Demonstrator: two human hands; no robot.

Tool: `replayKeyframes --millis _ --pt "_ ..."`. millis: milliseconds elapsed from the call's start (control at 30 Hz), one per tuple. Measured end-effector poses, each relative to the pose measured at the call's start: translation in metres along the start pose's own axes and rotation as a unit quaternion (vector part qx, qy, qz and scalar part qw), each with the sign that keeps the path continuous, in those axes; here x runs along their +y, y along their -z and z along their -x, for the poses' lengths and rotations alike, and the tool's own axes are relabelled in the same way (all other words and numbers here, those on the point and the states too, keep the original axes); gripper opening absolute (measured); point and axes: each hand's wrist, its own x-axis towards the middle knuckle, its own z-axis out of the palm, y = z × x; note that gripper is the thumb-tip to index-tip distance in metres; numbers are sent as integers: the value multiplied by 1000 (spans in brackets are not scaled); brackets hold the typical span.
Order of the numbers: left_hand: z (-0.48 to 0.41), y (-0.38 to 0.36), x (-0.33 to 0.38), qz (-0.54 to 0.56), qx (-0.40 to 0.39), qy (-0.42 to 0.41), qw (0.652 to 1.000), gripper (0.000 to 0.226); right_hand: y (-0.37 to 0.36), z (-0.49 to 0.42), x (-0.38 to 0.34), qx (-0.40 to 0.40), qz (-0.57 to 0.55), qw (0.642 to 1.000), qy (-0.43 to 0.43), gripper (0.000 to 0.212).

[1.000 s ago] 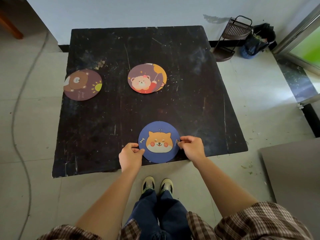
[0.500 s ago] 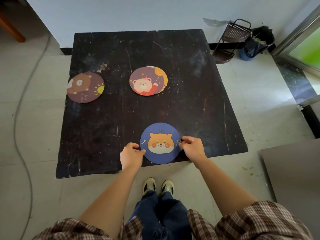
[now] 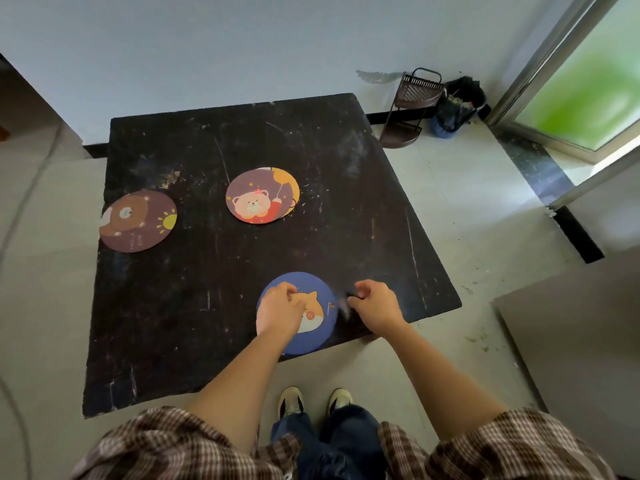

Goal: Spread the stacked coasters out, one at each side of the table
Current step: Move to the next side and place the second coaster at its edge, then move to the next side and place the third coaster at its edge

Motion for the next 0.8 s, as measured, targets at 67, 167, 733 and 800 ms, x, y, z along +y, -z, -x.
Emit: replayKeyframes --millis 67,167,733,800 --pt "-3 -10 17 -8 -23 -18 1000 28 13 -2 6 3 19 1000 7 46" --pt "-8 -25 42 -72 -41 -55 995 30 36 -8 15 14 39 999 13 46" --pt "-14 -195 231 -9 57 23 998 37 222 -121 113 -79 195 970 126 48" --pt "-12 -206 246 -15 63 32 997 37 236 -134 121 -78 211 965 136 49"
